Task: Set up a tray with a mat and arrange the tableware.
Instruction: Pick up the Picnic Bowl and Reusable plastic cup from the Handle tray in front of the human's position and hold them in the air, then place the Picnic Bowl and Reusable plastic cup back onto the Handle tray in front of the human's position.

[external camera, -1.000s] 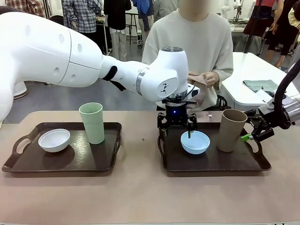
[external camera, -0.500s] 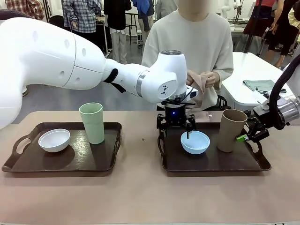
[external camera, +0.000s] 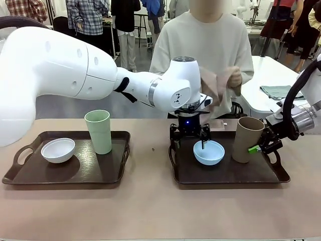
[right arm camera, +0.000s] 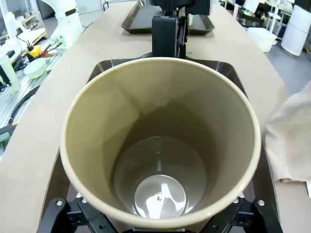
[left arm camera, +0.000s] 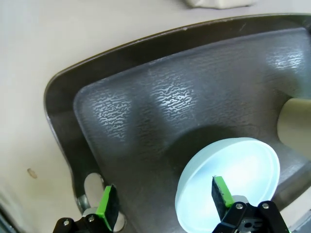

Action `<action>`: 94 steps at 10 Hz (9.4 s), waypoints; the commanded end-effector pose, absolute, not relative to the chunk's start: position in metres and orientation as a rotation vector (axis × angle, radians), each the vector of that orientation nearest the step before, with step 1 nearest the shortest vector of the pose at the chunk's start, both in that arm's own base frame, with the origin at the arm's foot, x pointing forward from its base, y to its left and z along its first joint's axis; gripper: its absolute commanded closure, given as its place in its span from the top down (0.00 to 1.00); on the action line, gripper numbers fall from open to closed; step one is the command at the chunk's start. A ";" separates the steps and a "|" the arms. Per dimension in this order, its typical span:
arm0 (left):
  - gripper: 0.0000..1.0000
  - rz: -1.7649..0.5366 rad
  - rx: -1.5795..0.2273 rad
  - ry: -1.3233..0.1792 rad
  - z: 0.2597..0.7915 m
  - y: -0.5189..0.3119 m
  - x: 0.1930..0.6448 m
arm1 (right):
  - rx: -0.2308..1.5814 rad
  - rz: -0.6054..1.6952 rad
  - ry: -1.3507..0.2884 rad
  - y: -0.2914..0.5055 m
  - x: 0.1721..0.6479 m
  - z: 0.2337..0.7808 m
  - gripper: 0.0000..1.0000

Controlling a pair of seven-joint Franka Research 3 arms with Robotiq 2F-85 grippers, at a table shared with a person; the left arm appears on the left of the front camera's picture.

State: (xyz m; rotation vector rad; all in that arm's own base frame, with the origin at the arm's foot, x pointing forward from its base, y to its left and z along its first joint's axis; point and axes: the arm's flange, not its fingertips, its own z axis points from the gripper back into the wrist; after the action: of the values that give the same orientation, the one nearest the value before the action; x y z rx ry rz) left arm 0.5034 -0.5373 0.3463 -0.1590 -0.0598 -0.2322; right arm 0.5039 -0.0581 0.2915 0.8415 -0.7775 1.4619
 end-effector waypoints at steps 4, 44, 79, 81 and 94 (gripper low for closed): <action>0.45 -0.229 -0.157 -0.059 0.346 -0.543 0.503 | 0.849 1.462 -0.771 -0.049 0.508 0.281 0.40; 0.00 -0.186 -0.121 -0.259 0.575 -0.518 0.412 | 0.641 1.441 -0.759 -0.051 0.406 0.557 0.22; 0.04 -0.016 -0.133 -0.096 0.389 -0.512 0.487 | 0.798 1.336 -0.835 -0.076 0.486 0.334 0.82; 0.04 -0.042 -0.150 -0.099 0.381 -0.506 0.486 | 0.810 1.379 -0.812 -0.073 0.473 0.339 0.82; 0.04 -0.114 -0.211 -0.091 0.347 -0.532 0.498 | 0.801 1.408 -0.804 -0.073 0.489 0.284 0.82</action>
State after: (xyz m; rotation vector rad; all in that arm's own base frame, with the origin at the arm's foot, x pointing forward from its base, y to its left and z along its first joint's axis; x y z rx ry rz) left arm 0.4955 -0.5313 0.3441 -0.2017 -0.0937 -0.1009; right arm 0.4827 -0.0708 0.2898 0.8228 -0.7794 1.3955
